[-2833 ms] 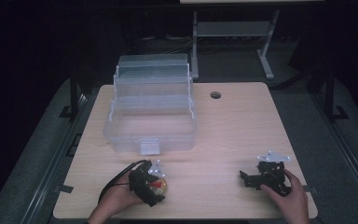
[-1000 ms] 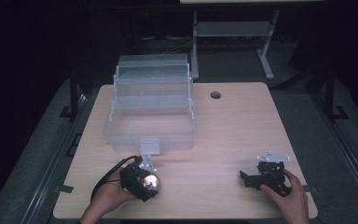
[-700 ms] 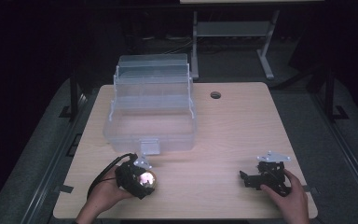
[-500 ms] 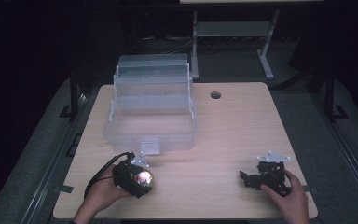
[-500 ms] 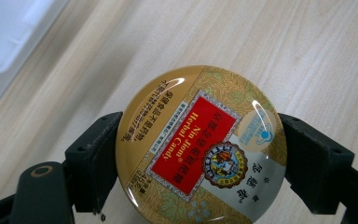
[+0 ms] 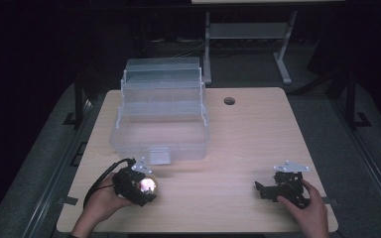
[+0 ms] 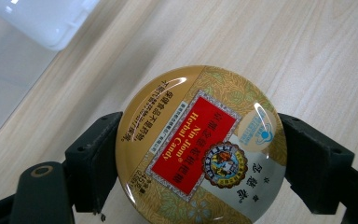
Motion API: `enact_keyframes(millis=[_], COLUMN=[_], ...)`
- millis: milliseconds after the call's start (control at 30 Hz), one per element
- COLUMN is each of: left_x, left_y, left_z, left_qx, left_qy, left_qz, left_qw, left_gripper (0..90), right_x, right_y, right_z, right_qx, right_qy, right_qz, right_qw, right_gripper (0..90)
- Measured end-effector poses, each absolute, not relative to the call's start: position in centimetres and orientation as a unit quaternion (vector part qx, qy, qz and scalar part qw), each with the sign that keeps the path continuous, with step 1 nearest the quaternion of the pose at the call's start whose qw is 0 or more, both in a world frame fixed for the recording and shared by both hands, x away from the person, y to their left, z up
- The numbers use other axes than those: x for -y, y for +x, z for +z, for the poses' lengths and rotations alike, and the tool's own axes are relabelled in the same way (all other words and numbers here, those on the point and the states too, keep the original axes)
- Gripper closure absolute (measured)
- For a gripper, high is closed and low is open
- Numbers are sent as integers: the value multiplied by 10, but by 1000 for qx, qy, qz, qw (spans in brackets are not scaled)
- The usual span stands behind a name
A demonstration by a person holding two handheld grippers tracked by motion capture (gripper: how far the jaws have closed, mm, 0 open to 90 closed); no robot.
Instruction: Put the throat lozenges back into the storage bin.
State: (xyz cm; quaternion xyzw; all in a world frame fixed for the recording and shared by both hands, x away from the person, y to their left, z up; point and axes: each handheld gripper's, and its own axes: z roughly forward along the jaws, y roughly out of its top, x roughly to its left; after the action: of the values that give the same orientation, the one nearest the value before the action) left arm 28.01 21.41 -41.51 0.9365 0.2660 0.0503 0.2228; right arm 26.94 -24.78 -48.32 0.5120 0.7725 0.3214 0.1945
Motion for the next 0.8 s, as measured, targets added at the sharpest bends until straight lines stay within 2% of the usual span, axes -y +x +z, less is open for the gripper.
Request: enact_keyframes(millis=[800], left_x=[-236], left_y=[287], left_z=[-399], left_qx=[-291], left_qy=[928], left_qz=[68], left_qw=[221], left_gripper=[195], right_x=[248], right_y=[269], right_z=[-483], right_qx=[-772], right_qy=[512], right_qz=[321], right_qw=[195], right_gripper=[0])
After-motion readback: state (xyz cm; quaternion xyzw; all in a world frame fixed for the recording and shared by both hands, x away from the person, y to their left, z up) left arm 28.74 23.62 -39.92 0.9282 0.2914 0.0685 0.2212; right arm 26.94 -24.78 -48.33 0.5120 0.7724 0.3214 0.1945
